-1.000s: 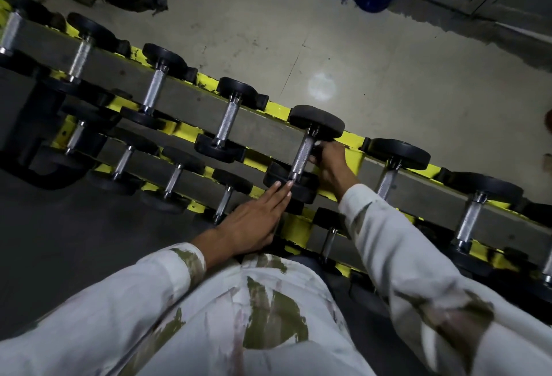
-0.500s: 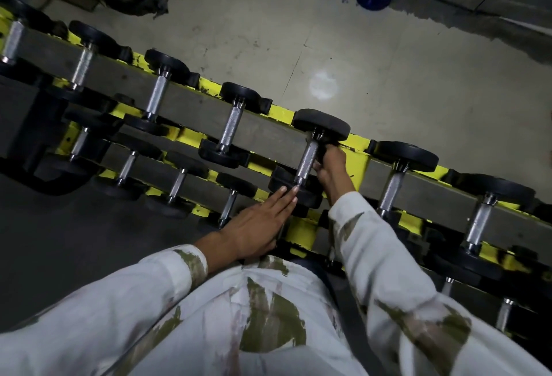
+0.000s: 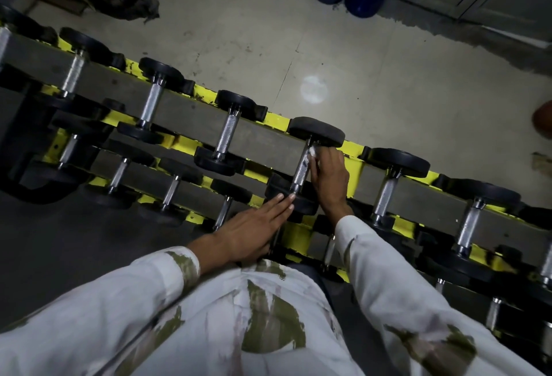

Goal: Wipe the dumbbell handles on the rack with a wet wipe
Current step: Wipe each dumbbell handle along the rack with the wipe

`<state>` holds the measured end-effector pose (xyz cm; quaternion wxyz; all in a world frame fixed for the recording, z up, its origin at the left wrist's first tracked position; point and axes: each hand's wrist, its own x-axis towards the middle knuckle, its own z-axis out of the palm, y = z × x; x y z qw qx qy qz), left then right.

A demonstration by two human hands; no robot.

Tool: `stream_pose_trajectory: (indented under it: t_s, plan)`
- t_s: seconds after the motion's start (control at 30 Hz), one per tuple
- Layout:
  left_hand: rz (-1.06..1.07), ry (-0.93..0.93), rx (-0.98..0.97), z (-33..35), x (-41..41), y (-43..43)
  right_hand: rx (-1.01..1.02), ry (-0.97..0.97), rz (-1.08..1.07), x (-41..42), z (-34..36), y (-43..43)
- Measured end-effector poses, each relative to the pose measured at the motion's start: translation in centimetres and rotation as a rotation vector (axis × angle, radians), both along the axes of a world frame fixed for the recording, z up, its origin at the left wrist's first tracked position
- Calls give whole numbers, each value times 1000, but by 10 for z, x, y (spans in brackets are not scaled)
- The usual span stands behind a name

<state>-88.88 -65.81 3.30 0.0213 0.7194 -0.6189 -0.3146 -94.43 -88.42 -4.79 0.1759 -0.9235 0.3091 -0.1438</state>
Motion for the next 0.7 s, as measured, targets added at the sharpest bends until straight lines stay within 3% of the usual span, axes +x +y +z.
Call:
stream_pose_trajectory:
  t_s: [0.1,0.2,0.33,0.57,0.7]
  plan:
    - [2,0,5,0,0,1,-77,84,206,-5,11,2]
    - [7,-1,-12,-2,0,2,-27,138,318,-9,18,5]
    - [21,-15,-22,-2,-1,2,-225,221,440,1,19,-24]
    - [67,-31,-10,-2,-11,0,-278,448,792,9,40,-47]
    - [86,-29,-9,-1,-14,0,-270,492,751,29,53,-54]
